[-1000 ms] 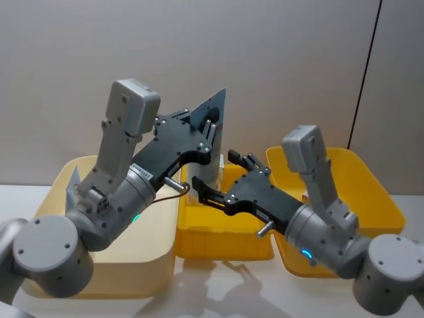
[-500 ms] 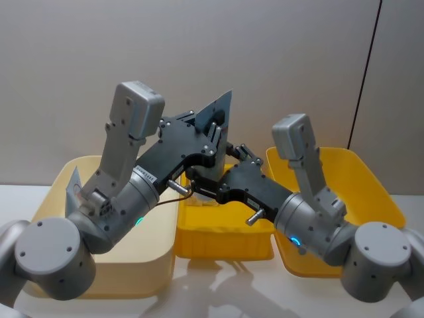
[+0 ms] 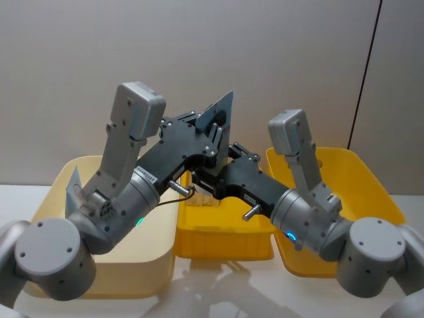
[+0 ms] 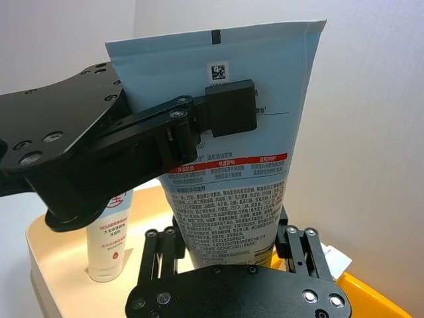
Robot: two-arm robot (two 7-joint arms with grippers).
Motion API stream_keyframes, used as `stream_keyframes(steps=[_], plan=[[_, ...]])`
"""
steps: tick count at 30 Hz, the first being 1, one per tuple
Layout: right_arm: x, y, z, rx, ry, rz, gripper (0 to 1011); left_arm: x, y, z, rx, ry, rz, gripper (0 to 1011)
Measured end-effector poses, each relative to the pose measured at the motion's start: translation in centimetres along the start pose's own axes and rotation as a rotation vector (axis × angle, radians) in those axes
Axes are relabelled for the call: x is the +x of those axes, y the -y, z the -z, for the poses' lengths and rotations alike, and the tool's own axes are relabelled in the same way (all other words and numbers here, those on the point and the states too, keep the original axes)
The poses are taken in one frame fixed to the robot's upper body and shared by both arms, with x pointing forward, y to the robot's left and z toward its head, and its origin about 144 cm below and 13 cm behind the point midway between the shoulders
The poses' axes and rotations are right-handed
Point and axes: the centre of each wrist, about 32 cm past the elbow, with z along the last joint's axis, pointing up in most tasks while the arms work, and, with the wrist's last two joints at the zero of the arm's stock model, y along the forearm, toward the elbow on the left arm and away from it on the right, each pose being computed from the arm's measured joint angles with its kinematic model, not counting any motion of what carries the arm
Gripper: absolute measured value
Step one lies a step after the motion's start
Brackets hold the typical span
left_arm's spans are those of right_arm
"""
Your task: Bimanual collaborative sorting of washing and personal care products
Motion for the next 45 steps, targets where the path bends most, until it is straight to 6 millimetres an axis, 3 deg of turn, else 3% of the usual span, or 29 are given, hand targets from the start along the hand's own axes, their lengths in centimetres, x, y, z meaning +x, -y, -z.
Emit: stream_keyframes(steps=[10,45], plan=[[0.02,-0.18,-0.04,0.001,0.0,0.002,641,-0.03,-0.02,0.0,0.0,0.001,0.001,124],[0.05,-0.3,-0.09,0.001,0.0,0.004,479,-0.04,-0.03,-0.01,0.0,0.001,0.002,125]])
